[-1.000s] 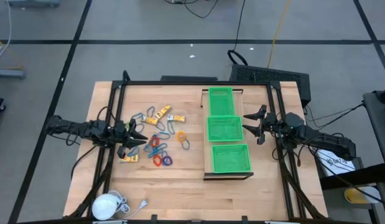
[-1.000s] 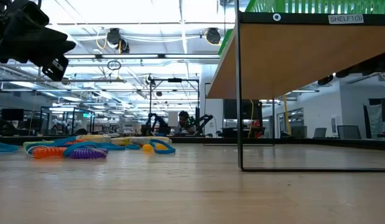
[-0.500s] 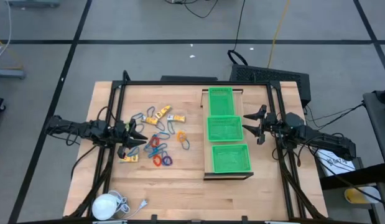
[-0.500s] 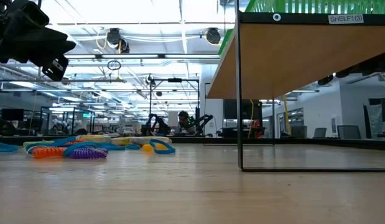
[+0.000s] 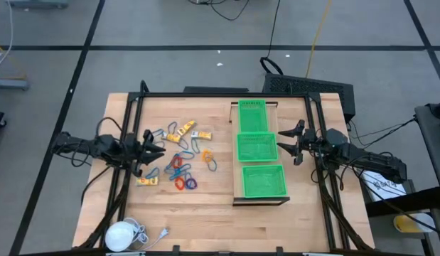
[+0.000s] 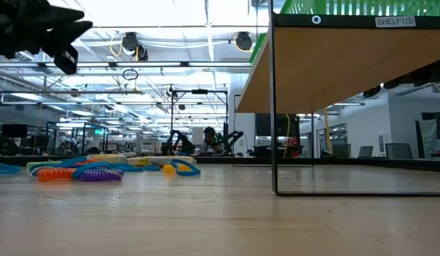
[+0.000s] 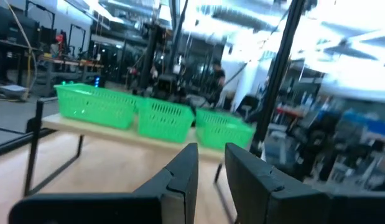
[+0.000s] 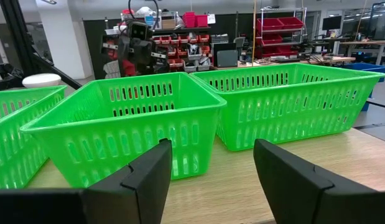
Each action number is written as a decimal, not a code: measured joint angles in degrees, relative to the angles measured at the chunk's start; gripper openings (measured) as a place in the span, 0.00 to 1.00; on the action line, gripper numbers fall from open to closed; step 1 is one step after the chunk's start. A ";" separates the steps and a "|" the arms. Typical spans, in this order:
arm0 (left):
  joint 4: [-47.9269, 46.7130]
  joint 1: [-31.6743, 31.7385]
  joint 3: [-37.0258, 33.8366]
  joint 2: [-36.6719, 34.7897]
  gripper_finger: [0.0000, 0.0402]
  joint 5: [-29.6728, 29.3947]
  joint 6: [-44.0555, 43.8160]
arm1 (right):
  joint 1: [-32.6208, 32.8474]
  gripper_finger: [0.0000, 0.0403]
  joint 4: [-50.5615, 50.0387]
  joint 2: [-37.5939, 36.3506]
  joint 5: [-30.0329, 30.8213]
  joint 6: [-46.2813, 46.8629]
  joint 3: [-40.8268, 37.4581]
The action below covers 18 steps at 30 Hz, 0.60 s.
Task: Pick & Place Office Desk Supplies
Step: Put the yellow crayon box into the top green bin
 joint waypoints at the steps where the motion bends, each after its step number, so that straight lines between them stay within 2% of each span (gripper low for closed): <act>1: 0.42 0.00 0.00 0.00 0.22 0.05 -0.55 | 0.00 0.54 0.01 -0.01 0.00 0.01 -0.01; 8: 0.72 0.00 -0.02 0.00 0.22 0.34 -0.58 | 0.01 0.54 0.01 0.01 0.00 -0.01 0.00; 11: 1.49 0.00 0.36 0.51 0.22 -1.57 -3.91 | -0.01 0.54 0.00 -0.01 0.00 0.00 -0.01; 14: 0.12 0.00 2.95 4.30 0.22 -3.02 -8.61 | 0.01 0.54 0.02 -0.01 0.00 0.02 -0.02; 18: -1.16 0.00 9.00 14.49 0.22 -4.03 -11.30 | 0.00 0.54 0.00 0.00 0.00 0.02 -0.01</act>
